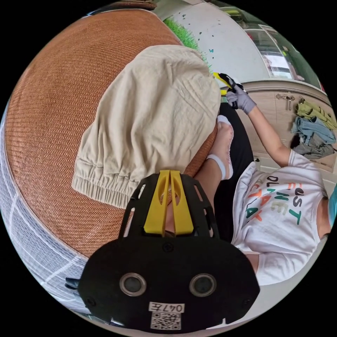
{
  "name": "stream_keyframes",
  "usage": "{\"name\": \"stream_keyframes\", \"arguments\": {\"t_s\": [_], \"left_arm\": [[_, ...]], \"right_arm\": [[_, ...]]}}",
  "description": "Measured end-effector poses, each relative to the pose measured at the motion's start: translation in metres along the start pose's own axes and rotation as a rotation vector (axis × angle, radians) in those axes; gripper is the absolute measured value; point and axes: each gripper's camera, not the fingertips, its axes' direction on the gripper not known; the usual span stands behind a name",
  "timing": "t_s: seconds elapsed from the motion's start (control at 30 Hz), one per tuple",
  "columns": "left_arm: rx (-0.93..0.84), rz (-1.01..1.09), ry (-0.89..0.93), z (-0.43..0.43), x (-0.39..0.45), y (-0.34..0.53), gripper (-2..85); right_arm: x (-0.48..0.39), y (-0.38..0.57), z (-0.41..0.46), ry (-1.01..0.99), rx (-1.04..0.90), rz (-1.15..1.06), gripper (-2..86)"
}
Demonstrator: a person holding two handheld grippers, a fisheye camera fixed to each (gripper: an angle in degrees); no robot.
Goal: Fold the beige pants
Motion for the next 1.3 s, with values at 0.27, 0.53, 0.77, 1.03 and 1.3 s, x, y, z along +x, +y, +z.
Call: {"name": "stream_keyframes", "arguments": {"t_s": [0.27,0.53,0.77,1.03,1.3], "left_arm": [[0.177,0.175,-0.007,-0.041,0.061,-0.007,-0.9],[0.392,-0.056,-0.038,-0.036,0.054,-0.124,-1.0],[0.269,-0.142,-0.049,0.025,0.061,-0.112,-1.0],[0.262,-0.128,-0.202,0.103,0.116,-0.054,-1.0],[0.677,-0.228,-0.007,0.004,0.082,0.101,-1.0]], "right_arm": [[0.030,0.012,0.012,-0.348,0.040,0.070,1.2],[0.010,0.048,-0.006,-0.341,0.134,-0.134,0.3],[0.013,0.060,0.006,-0.359,0.096,-0.185,0.3],[-0.015,0.095,0.025,-0.302,0.163,-0.305,0.3],[-0.213,0.226,0.106,0.086,0.110,-1.009,0.3]]}}
